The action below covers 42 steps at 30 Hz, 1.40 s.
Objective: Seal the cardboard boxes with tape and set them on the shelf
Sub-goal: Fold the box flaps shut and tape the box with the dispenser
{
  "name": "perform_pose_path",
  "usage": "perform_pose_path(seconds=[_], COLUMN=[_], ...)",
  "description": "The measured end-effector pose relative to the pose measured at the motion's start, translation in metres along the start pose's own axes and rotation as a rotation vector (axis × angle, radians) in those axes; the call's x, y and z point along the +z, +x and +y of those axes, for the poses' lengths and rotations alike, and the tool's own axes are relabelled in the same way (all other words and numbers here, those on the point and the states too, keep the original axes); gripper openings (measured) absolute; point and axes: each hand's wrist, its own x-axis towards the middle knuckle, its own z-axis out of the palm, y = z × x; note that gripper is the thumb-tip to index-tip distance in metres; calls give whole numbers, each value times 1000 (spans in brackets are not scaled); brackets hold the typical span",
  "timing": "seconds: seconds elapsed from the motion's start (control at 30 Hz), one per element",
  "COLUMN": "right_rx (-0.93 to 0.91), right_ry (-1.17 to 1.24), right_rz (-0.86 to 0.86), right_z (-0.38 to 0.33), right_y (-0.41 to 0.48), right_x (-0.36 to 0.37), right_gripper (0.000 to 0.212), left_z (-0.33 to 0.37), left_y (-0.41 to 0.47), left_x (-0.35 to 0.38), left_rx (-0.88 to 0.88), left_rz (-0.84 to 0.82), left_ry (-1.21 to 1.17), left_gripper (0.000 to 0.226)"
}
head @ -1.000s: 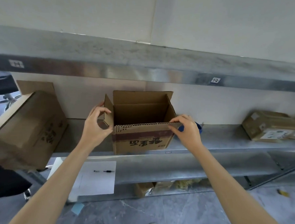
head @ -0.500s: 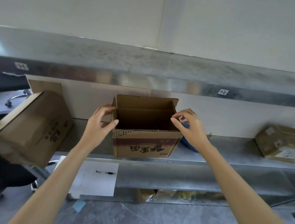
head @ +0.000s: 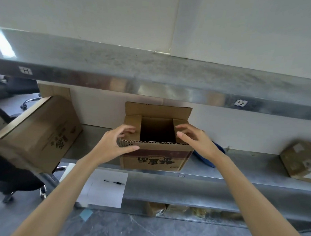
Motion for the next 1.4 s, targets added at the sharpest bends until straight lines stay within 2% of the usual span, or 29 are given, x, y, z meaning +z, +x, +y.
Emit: perform_pose_path(seconds=[0.13,0.3,0.5,0.63,0.77,0.9,1.0,1.1,1.23,1.33,1.4], right_rx=[47,68,47,32,42,89,133,135,98,39,23], right_ry=[-20,-2,-91,-74,-68,-86,-86,-20,-20,-125,-178], right_rz=[-68,-68,33,164,257,255,211,183,207,176,133], right_z=[4,15,27,35,39,41,40,43,44,44,46], right_y=[-1,-5,0,7,17,30,41,50,51,48,44], right_x=[-9,-16,-17,-10,-3,-3,-7,-7,-6,-8,-5], right_gripper=[53,67,51,54,79,120,131,131,124,84,55], left_z=[-6,-8,-6,-10,-11,-18,-21,-25,-34,-33,-33], left_y=[2,3,7,12,19,30,40,49,55,50,44], left_x=[1,3,6,9,8,4,-1,-6,-9,-6,-4], left_rx=[26,-9,-93,-115,-87,-127,-181,-186,-94,-72,-42], left_rz=[-7,21,105,200,298,240,163,94,85,136,150], left_ry=[91,96,101,106,101,102,62,27,16,63,134], left_gripper=[55,43,32,41,59,95,115,121,123,105,73])
